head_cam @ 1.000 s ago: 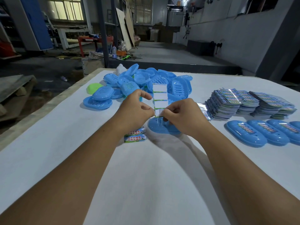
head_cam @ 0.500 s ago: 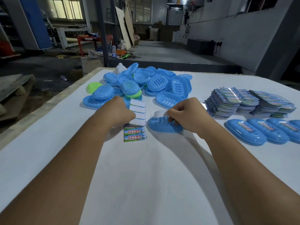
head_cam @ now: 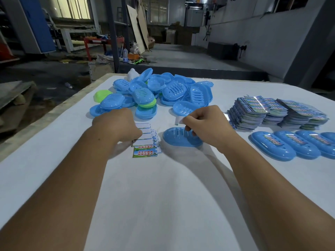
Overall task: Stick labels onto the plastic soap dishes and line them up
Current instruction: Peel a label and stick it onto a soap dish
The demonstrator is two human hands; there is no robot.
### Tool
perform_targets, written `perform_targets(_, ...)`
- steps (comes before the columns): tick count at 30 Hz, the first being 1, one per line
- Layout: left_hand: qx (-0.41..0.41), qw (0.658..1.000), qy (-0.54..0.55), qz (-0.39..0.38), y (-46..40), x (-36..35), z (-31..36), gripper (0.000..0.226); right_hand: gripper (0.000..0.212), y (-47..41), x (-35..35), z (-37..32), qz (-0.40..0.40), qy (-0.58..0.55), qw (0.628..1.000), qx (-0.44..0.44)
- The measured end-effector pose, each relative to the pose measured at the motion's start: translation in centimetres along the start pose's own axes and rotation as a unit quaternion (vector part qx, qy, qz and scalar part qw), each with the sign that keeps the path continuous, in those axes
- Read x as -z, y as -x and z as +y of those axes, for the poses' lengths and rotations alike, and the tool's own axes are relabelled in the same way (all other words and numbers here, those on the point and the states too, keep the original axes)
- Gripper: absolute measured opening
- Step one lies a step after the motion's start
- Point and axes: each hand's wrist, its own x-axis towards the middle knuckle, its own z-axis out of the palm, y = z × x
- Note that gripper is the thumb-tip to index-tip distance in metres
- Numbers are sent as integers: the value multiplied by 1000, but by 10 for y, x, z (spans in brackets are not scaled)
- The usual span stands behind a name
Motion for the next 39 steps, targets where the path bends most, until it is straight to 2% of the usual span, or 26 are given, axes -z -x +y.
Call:
perform_targets(2, -42, 989, 128, 55, 1, -4, 14, 16, 23, 0, -1, -1, 18, 3, 1000, 11)
perform_targets(5, -132, 923, 355, 71, 9, -10, 38, 19, 23, 1, -3, -3, 36, 18, 999, 26)
perform_targets(7, -165, 886, 430, 57, 14, -14, 48, 19, 23, 2, -3, -4, 41, 11, 999, 33)
perform_targets(13, -178, 865, 468, 19, 19, -21, 53, 17, 25, 3, -3, -5, 50, 4, 998, 46)
perform_targets(20, -145, 863, 483, -18, 18, -26, 53, 17, 23, 1, -4, -3, 47, 6, 997, 57)
perform_targets(25, -112, 853, 509, 2, 16, -26, 53, 21, 26, 2, -5, -2, -25, 0, 993, 115)
perform_targets(27, -104, 854, 509, 13, 16, -25, 52, 21, 23, 2, -6, -1, -27, 3, 992, 120)
perform_targets(30, -101, 852, 513, 26, 16, -26, 52, 17, 23, -2, -4, 1, 5, 4, 996, 89)
perform_targets(33, -96, 853, 513, 21, 16, -27, 53, 15, 24, -2, -3, 1, -12, -1, 997, 77)
perform_targets(39, -22, 856, 515, 47, 5, -26, 43, 18, 24, -5, 2, 4, 35, -27, 999, 4)
